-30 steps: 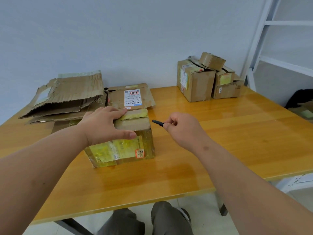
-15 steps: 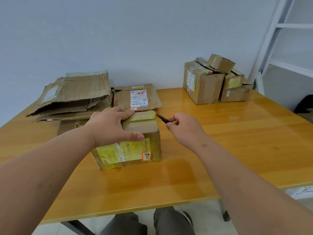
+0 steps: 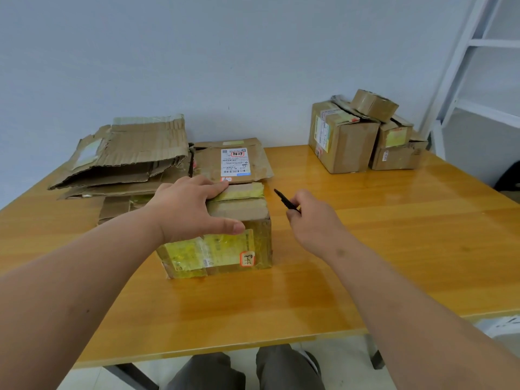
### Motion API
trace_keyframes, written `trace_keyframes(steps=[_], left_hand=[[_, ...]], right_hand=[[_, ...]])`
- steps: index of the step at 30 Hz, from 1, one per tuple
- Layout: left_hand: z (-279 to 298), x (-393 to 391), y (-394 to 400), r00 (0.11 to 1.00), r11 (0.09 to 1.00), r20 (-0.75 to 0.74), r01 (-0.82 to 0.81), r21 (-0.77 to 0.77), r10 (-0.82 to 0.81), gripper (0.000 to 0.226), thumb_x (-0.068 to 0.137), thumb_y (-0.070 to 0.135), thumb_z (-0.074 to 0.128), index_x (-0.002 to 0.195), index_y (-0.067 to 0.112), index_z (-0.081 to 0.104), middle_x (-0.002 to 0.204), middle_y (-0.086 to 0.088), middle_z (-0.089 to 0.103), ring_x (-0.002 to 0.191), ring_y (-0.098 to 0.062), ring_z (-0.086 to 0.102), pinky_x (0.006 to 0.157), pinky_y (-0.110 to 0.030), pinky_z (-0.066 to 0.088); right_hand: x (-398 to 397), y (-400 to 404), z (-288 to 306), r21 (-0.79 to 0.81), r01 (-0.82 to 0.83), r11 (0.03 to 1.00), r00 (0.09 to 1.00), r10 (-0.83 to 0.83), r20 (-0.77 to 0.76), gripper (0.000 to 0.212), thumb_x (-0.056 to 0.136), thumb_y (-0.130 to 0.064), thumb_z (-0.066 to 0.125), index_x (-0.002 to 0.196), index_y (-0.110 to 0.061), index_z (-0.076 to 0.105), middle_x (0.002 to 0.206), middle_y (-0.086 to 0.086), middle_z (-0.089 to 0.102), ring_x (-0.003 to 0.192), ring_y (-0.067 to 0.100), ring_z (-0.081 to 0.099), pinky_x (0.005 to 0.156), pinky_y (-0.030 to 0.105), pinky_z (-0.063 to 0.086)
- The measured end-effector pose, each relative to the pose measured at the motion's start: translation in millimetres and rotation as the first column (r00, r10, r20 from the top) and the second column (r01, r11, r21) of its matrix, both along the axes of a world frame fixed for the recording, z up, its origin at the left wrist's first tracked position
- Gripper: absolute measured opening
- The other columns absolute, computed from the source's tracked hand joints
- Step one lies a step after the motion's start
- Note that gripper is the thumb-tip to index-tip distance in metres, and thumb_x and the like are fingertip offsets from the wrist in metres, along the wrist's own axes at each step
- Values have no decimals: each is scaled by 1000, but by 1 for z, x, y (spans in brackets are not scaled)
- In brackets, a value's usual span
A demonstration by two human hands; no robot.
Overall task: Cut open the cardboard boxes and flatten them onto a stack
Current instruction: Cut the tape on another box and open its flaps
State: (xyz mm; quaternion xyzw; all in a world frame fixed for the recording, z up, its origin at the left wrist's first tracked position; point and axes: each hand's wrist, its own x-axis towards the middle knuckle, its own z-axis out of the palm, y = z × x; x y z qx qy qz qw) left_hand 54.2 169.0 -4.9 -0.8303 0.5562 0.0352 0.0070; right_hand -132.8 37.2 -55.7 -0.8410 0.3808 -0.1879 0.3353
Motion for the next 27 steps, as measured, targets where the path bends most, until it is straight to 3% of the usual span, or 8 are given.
trace_keyframes(steps=[8, 11, 13, 16, 24, 27], left_hand=[[-2, 2, 0, 1000, 1000, -2, 6, -4, -6, 129, 41, 104, 16, 154, 42, 16, 151, 15, 31, 135, -15, 31, 110, -45, 26], [-3, 2, -1, 1000, 1000, -3, 6, -7, -6, 129, 41, 104, 17, 154, 42, 17, 151, 15, 31, 136, -15, 31, 111, -45, 26], [-2, 2, -1, 1000, 1000, -4, 3, -10, -3, 128, 42, 103, 18, 154, 41, 17, 152, 15, 31, 136, -15, 31, 111, -45, 25], [-1, 2, 0, 1000, 1000, -2, 1, -7, -1, 128, 42, 102, 18, 154, 41, 17, 152, 15, 30, 136, -15, 31, 111, -46, 26], [-2, 2, -1, 1000, 1000, 1, 0, -10, 0, 129, 41, 104, 17, 154, 42, 17, 152, 15, 31, 136, -15, 31, 111, -46, 26], [-2, 2, -1, 1000, 1000, 1, -2, -9, 2, 133, 38, 106, 14, 154, 42, 16, 151, 15, 31, 136, -15, 31, 111, -46, 26]], right_hand=[[-5, 4, -4, -198, -28, 980, 995, 7, -101, 18, 105, -26, 35, 92, -18, 44, 77, -3, 50, 64, 15, 48, 49, 31, 30], [-2, 3, -1, -128, -18, 992, 998, 11, -56, 21, 105, -26, 38, 93, -13, 50, 81, 2, 57, 64, 17, 49, 50, 31, 34], [0, 3, 5, 1, -9, 1000, 1000, 9, 18, 23, 103, -25, 42, 94, -10, 58, 81, 6, 65, 61, 15, 49, 52, 29, 37], [1, 4, 17, 185, -22, 982, 993, 0, 115, 23, 102, -23, 47, 94, -12, 66, 65, 0, 63, 52, 10, 45, 52, 25, 34], [5, 5, 38, 164, -16, 986, 1000, 16, 1, 26, 100, -18, 49, 103, -2, 70, 69, 5, 59, 55, 14, 45, 52, 27, 35], [6, 1, 40, 189, 5, 982, 999, 1, -33, 27, 97, -16, 50, 110, 0, 67, 72, 3, 55, 53, 10, 46, 45, 19, 36]])
